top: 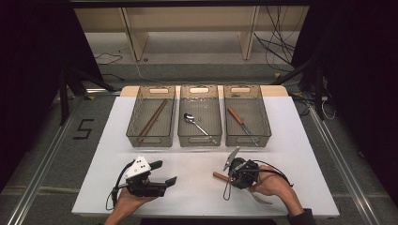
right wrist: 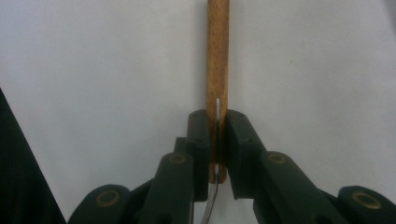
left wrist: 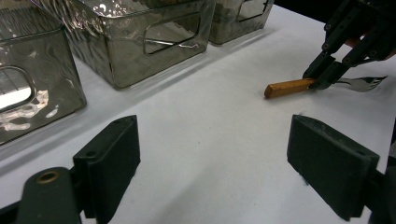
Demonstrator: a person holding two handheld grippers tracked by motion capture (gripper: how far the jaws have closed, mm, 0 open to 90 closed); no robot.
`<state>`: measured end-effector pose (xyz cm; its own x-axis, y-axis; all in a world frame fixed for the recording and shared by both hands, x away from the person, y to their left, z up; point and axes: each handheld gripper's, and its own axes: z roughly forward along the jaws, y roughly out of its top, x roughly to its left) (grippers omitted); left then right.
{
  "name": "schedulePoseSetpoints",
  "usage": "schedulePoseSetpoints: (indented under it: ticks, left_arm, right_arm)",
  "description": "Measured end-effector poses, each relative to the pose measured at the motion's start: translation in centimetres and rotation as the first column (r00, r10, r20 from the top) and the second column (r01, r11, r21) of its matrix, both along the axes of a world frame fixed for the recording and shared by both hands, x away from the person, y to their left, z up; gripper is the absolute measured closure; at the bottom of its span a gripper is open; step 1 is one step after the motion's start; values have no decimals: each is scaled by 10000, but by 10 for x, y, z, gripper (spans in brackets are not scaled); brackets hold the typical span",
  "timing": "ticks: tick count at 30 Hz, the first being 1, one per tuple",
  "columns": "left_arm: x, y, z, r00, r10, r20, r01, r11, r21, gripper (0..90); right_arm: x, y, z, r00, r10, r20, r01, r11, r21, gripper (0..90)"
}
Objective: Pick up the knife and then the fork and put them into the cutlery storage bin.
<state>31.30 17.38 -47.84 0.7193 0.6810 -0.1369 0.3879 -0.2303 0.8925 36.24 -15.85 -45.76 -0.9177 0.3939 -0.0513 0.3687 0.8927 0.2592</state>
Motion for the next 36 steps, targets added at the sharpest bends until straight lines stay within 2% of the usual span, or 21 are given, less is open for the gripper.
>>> schedulePoseSetpoints:
  ticks: [8,19,28,31,36]
  left_arm:
    - [0,0,0,10000,7,15,-7,10000,6,169]
    - [0,0,0,10000,26,11,-26,10000,6,170]
    - [0,0,-1,10000,57,30,-57,10000,14,169]
    - [0,0,-1,10000,80,18,-80,10000,12,169]
    - [1,1,0,9999,91,43,-91,10000,-8,169]
  right_arm:
    - [2,-7,13,9990,-398,204,384,9971,651,814]
    - [10,-24,28,9934,-1103,313,1030,9784,1791,814]
    - [18,-35,47,9880,-1460,508,1268,9534,2738,813]
    - [22,-38,54,9856,-1596,563,1350,9421,3071,813]
    - [36,-44,68,9764,-2061,651,1705,9196,3539,814]
